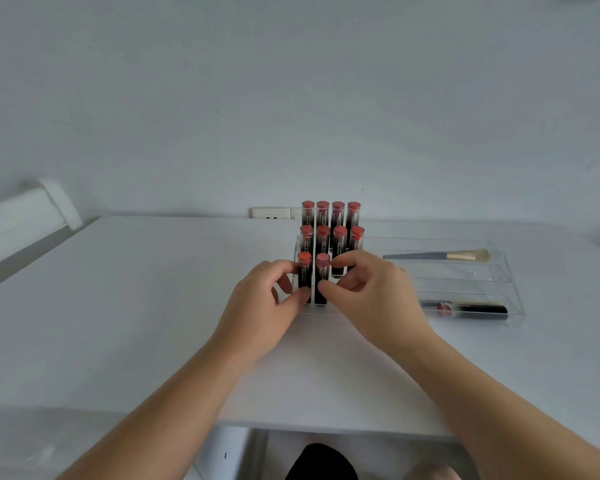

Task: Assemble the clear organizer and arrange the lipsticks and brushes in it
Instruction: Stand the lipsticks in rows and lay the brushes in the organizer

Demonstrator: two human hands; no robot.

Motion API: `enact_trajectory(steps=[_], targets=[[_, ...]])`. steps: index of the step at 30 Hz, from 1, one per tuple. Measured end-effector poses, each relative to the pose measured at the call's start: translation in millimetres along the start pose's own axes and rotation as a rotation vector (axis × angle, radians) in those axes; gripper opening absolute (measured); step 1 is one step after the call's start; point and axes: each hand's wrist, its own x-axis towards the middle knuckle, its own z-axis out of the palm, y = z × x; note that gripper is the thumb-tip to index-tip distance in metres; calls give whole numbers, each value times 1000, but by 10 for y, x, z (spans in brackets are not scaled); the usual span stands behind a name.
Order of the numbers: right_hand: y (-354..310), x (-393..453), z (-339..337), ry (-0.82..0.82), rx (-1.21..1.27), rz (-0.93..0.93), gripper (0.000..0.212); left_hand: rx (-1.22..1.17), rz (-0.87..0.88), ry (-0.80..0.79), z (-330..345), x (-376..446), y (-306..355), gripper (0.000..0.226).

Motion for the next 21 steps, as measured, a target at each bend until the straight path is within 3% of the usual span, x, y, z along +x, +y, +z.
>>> enact_trajectory(steps=[5, 9, 15, 21], targets=[[32, 17, -409, -63, -113, -53, 10, -13, 12, 10, 1, -4, -12, 30], [127, 58, -920, -122, -312, -88, 15, -11, -3, 23, 7, -6, -29, 32], [296, 157, -1586, -416, -685, -56, 20, -6, -17, 16, 16, 1, -22, 25], [350, 214, -1692, -671, -775, -84, 36, -8, -35, 7, 16, -3, -49, 24]])
